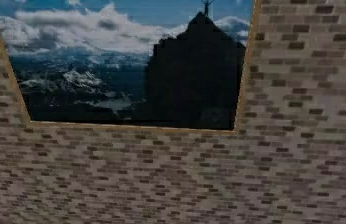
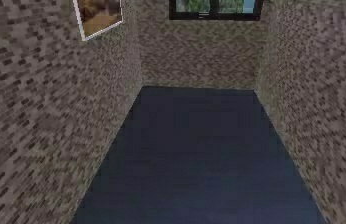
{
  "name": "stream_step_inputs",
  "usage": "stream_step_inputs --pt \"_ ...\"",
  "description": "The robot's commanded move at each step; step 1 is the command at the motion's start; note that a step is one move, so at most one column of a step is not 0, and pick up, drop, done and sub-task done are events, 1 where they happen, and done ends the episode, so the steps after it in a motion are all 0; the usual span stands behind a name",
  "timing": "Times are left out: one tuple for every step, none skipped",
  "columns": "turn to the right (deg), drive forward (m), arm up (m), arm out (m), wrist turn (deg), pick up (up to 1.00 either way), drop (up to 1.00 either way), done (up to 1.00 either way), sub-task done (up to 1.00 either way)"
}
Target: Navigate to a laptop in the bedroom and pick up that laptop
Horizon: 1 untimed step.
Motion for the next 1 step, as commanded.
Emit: stream_step_inputs --pt "-33.0 0.00 0.00 0.00 0.0 0.00 0.00 0.00 0.00"
